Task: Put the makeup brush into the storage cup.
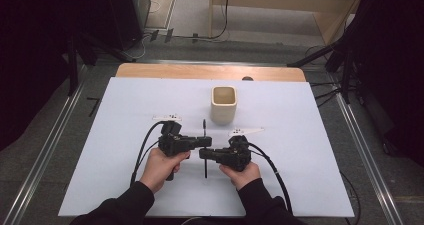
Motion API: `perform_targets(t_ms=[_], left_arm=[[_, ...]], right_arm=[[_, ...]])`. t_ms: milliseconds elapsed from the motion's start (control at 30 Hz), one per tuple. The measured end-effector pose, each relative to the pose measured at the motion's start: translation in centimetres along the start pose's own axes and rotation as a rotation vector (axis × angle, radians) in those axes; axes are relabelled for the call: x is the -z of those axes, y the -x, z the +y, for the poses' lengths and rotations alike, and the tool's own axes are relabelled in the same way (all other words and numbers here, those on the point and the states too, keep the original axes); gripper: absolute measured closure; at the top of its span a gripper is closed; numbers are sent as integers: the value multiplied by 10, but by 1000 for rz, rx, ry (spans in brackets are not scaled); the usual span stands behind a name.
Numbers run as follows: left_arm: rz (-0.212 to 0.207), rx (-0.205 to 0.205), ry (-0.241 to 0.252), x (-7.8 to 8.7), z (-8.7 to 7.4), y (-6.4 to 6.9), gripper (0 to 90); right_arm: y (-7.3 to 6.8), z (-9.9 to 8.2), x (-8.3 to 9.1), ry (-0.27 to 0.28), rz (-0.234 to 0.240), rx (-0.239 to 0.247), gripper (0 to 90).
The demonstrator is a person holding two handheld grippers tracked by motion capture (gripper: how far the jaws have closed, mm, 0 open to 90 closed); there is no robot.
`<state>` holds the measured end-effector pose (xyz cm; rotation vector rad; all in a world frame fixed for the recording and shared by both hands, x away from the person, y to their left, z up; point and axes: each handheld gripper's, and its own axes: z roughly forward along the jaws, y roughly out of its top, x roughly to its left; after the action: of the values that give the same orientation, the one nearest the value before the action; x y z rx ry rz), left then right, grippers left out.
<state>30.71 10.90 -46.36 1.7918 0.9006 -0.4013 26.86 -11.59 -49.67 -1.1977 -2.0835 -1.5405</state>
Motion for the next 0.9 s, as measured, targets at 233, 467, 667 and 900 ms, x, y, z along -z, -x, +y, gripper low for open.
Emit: perform_targets(t_ms=[233,467,667,900], left_arm=[[40,-27,17,4,2,1,565],[65,-61,12,10,2,2,420],[84,-83,7,15,2,3,385],[117,-126,-14,22,1,6,360]], right_arm=[[1,0,1,-5,-10,6,859],[2,0,2,-14,-22,6,859],[3,1,4,-13,-31,10,859],[8,-1,6,-13,-36,-20,859]])
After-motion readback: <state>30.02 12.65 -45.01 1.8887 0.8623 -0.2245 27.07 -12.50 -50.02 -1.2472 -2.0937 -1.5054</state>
